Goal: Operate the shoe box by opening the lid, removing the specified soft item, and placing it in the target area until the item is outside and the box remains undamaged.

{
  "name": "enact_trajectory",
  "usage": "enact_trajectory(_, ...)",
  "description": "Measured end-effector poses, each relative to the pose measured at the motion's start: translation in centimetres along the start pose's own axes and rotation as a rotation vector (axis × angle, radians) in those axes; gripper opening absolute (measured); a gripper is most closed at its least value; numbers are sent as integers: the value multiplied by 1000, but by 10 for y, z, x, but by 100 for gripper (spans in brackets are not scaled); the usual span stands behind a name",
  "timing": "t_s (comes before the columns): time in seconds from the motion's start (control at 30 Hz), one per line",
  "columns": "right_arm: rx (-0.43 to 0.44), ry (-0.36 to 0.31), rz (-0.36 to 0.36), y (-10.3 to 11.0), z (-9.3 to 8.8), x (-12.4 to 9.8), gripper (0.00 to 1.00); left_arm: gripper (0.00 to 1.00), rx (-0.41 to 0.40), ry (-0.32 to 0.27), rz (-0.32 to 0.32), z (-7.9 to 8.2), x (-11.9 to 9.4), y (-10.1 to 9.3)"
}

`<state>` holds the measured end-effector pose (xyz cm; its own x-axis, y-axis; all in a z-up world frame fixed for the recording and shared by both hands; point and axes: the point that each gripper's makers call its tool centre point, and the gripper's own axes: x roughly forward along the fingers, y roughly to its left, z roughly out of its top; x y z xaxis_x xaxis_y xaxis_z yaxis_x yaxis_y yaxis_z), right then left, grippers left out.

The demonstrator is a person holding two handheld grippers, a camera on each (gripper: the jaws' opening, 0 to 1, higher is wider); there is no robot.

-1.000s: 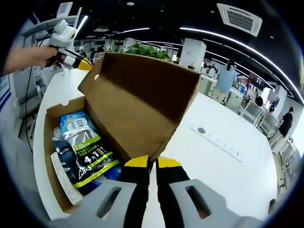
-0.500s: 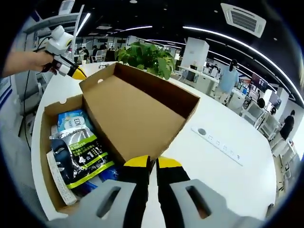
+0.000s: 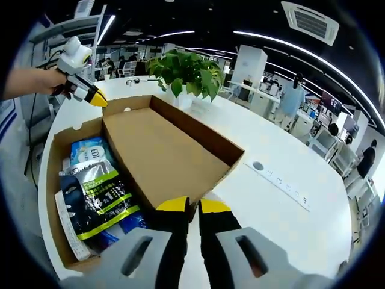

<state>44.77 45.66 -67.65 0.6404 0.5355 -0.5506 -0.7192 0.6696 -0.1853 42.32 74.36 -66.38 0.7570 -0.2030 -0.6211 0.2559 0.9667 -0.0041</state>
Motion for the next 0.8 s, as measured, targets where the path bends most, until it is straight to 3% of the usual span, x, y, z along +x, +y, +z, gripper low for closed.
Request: enact_trajectory(0.8, 44, 50, 26, -3, -8, 11, 8, 3, 18, 50, 7, -2, 16, 5)
